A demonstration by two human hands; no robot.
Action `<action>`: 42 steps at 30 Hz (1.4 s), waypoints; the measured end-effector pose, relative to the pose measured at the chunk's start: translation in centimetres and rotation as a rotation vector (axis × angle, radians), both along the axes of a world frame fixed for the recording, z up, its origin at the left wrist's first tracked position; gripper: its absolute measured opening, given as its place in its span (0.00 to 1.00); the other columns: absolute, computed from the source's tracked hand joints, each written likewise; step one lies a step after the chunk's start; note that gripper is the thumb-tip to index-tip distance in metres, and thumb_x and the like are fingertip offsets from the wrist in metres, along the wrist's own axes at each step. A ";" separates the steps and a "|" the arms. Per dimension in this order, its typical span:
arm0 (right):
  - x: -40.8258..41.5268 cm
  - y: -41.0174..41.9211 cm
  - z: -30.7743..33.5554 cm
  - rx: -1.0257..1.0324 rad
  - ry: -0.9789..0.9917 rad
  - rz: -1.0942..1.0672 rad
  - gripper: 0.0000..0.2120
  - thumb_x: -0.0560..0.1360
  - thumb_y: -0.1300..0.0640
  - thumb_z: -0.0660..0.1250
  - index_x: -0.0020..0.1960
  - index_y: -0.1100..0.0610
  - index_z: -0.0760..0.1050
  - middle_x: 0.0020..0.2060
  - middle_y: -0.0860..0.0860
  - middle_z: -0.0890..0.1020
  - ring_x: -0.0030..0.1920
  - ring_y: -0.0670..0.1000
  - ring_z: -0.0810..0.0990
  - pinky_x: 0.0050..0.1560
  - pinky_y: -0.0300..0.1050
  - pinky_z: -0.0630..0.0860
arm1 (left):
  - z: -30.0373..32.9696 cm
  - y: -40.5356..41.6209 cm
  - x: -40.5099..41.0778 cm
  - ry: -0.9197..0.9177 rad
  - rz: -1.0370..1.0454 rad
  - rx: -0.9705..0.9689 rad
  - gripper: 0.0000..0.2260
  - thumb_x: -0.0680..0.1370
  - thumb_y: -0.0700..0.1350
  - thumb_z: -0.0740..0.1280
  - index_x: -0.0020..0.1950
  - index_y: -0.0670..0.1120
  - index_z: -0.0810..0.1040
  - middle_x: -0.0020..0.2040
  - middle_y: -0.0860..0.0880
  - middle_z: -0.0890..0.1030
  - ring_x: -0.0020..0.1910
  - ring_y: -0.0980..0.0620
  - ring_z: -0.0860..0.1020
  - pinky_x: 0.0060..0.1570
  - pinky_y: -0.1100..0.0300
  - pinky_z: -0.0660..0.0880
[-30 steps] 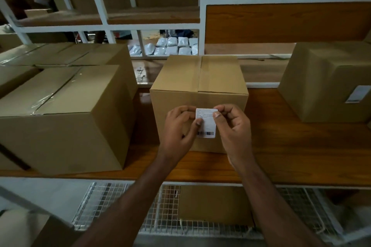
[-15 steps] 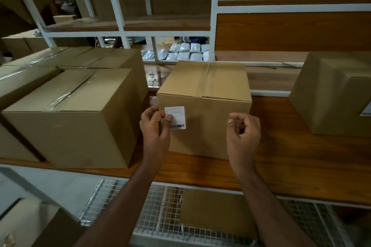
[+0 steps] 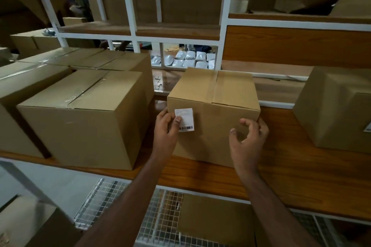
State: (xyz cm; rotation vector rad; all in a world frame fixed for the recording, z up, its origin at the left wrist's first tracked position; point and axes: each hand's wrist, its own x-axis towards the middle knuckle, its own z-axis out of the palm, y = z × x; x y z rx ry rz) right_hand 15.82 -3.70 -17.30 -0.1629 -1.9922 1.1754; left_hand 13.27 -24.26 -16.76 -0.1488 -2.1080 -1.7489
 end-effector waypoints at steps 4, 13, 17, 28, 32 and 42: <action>0.1 0.0 -0.1 0.001 -0.010 0.027 0.15 0.73 0.61 0.73 0.59 0.56 0.76 0.71 0.55 0.66 0.70 0.55 0.69 0.61 0.52 0.79 | -0.2 -0.1 0.3 -0.003 -0.009 0.001 0.16 0.83 0.46 0.63 0.69 0.44 0.75 0.71 0.49 0.68 0.63 0.59 0.75 0.56 0.68 0.77; 1.0 -0.4 -0.5 0.009 -0.010 0.053 0.20 0.75 0.60 0.71 0.66 0.57 0.74 0.78 0.56 0.58 0.77 0.54 0.60 0.61 0.31 0.66 | -0.5 -0.7 2.0 -0.024 0.063 -0.049 0.08 0.83 0.47 0.63 0.60 0.48 0.78 0.74 0.51 0.66 0.68 0.61 0.69 0.62 0.60 0.76; 2.7 -2.5 -1.0 0.075 0.083 0.124 0.17 0.76 0.59 0.70 0.64 0.59 0.75 0.74 0.59 0.65 0.73 0.52 0.65 0.65 0.30 0.65 | -0.8 -0.9 4.5 -0.057 0.091 0.037 0.09 0.83 0.46 0.64 0.61 0.46 0.78 0.69 0.48 0.71 0.66 0.53 0.74 0.60 0.58 0.78; 5.1 -10.6 -0.8 -0.005 -0.043 0.679 0.07 0.78 0.59 0.70 0.55 0.56 0.79 0.49 0.49 0.80 0.52 0.45 0.79 0.49 0.42 0.80 | 0.9 -3.8 11.5 -0.023 0.092 0.231 0.07 0.83 0.44 0.63 0.56 0.45 0.79 0.50 0.49 0.84 0.52 0.50 0.83 0.52 0.57 0.81; 5.6 -13.4 -0.4 0.012 -0.048 0.747 0.05 0.78 0.60 0.69 0.53 0.54 0.79 0.47 0.48 0.82 0.50 0.42 0.79 0.46 0.32 0.77 | 1.1 -6.5 12.8 -0.022 0.152 0.227 0.07 0.83 0.43 0.62 0.57 0.47 0.78 0.51 0.51 0.83 0.53 0.55 0.83 0.49 0.62 0.80; 5.9 -27.4 -0.6 0.065 -0.071 0.925 0.02 0.80 0.60 0.64 0.50 0.54 0.74 0.44 0.50 0.79 0.44 0.47 0.81 0.39 0.40 0.79 | -0.3 -19.8 14.7 0.018 0.307 0.169 0.07 0.83 0.44 0.62 0.55 0.48 0.79 0.50 0.53 0.84 0.53 0.57 0.82 0.50 0.63 0.79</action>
